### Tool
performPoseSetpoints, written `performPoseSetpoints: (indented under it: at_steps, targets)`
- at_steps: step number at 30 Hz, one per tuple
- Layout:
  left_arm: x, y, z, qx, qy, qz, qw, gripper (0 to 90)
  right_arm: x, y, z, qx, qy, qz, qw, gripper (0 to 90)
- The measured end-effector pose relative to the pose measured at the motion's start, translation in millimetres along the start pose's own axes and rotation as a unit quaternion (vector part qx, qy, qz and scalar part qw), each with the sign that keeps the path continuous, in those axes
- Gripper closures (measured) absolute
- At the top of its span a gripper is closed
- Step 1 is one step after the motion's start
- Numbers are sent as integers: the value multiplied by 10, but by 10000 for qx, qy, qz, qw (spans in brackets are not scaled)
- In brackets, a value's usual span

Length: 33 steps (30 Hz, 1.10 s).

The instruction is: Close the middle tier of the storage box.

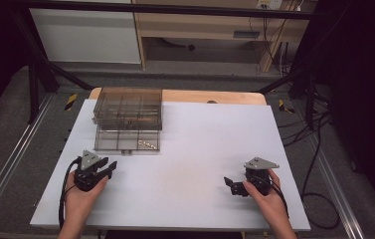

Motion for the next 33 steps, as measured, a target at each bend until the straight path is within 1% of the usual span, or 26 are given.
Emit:
performPoseSetpoints:
  at_steps: [2, 4, 5, 7, 8, 11, 13, 15, 16, 17, 18, 19, 20, 21, 22, 25, 27, 28, 30, 33]
  targets:
    - [-6, 2, -6, -10, -8, 40, 10000, 686, 1, 3, 1, -5, 4, -7, 10000, 32]
    - [-11, 3, -7, 33, -31, 73, 10000, 743, 7, 4, -2, 16, 3, -5, 10000, 31]
    - [-12, 2, -5, 14, -54, 81, 10000, 759, 8, 4, -1, 10, 2, -14, 10000, 31]
    - [-13, 1, -7, -65, -157, 63, 9998, 801, 8, 5, -4, 3, -4, -22, 10000, 31]
    - [-21, -1, -16, -53, -178, 54, 9998, 822, 6, 6, -5, -1, -7, -18, 10000, 31]
    - [-35, -5, -39, -171, -205, 0, 9996, 867, 2, 7, -9, -14, 8, -19, 10000, 31]
    - [-24, -4, -53, -135, -199, -44, 9997, 891, 6, 8, -6, -46, 19, -32, 10000, 30]
    - [10, -3, -70, -223, -165, -89, 9996, 900, 7, 13, -2, -52, 12, -28, 10000, 30]
    - [19, 3, -79, -234, -64, -103, 9997, 900, 8, 16, 2, -54, 15, -15, 10000, 30]
    - [29, 31, -93, -314, 28, -50, 9995, 900, 8, 17, 1, -56, 21, -12, 10000, 30]
    - [35, 57, -103, -346, 53, -39, 9994, 900, 10, 17, -1, -46, 40, -8, 10000, 30]
    - [43, 93, -118, -332, 114, -41, 9994, 900, 12, 15, -4, -30, 60, -11, 10000, 29]
    - [73, 136, -125, -260, 187, -57, 9995, 900, 21, 13, -6, -37, 76, -17, 10000, 29]
    - [110, 161, -127, -177, 220, -124, 9995, 900, 33, 10, -15, -38, 86, -48, 9999, 29]
    - [154, 173, -128, -117, 221, -209, 9995, 900, 43, 10, -21, -52, 95, -57, 9999, 30]
    - [265, 156, -123, -110, 154, -409, 9990, 900, 49, 17, -42, -85, 120, -60, 9999, 29]
    - [328, 126, -108, -22, 180, -516, 9985, 900, 44, 17, -49, -144, 119, -71, 9998, 29]
    - [346, 119, -102, -32, 162, -541, 9984, 900, 41, 16, -54, -138, 124, -72, 9998, 29]
    - [385, 116, -88, -116, 94, -588, 9982, 900, 40, 15, -54, -149, 129, -71, 9998, 29]
    - [418, 131, -60, -64, 95, -616, 9980, 900, 40, 19, -46, -114, 126, -43, 9998, 29]
Point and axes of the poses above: each handheld gripper's, and its own axes: x roughly forward along the jaws, y roughly out of its top, z roughly to its right, the point moved 2 cm from there along x, roughly forward along the jaws, and after that the axes turned 8 degrees about y, right-handed, at the moved point
